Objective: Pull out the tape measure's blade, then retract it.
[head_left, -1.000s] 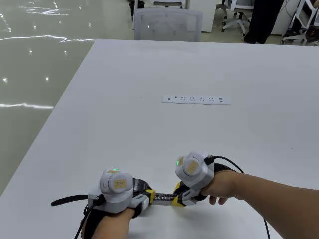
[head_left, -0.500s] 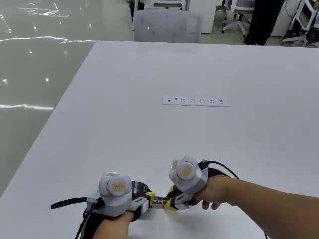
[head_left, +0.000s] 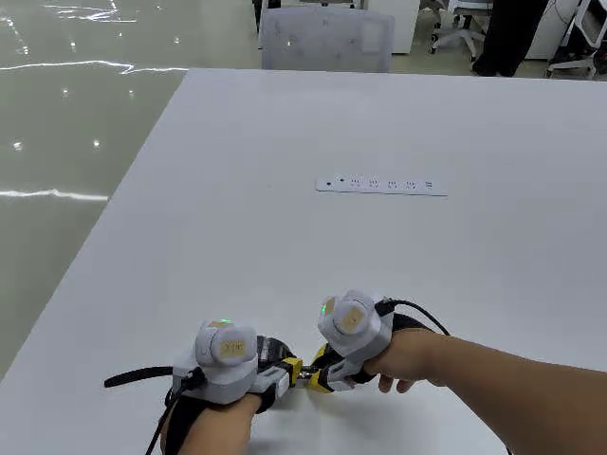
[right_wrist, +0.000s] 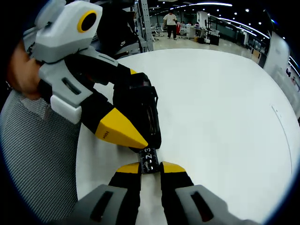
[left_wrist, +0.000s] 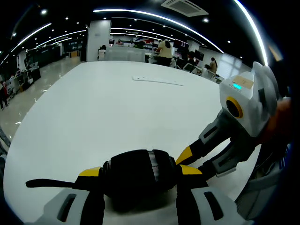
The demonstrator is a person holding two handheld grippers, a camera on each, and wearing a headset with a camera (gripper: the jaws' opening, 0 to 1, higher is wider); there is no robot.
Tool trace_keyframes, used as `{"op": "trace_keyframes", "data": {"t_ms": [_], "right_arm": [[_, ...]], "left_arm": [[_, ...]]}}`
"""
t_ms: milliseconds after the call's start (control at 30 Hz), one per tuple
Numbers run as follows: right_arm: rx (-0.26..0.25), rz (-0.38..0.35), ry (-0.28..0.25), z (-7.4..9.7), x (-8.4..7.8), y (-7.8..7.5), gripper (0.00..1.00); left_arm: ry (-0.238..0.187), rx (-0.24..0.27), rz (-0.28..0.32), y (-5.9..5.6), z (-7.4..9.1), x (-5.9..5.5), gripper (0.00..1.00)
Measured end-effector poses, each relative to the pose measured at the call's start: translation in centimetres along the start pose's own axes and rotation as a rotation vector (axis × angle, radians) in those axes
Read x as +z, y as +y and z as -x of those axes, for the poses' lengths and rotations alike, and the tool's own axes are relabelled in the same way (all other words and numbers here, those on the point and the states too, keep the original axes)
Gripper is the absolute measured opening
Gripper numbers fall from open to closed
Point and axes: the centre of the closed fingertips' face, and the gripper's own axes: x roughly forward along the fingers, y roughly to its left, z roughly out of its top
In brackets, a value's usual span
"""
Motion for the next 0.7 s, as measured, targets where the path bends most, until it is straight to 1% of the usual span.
{"op": "trace_keyframes", "data": {"t_ms": [200,400,567,700], "right_arm": [[0.002,0.002,-0.007,-0.3,0.4,0.1,0.14],[0.01,-0.014,-0.021,-0.6,0.8,0.1,0.14],[0.011,-0.007,-0.027,-0.8,1.2,0.3,0.14],[0.016,0.007,-0.024,-0.8,1.2,0.3,0.14]], "left_arm": [[0.001,-0.003,0.001,0.0,0.0,0.0,0.58],[-0.001,-0.004,-0.001,0.1,-0.1,0.0,0.58],[0.001,-0.006,0.0,0.1,-0.1,-0.1,0.58],[0.001,-0.008,-0.002,0.1,-0.1,-0.1,0.58]]}}
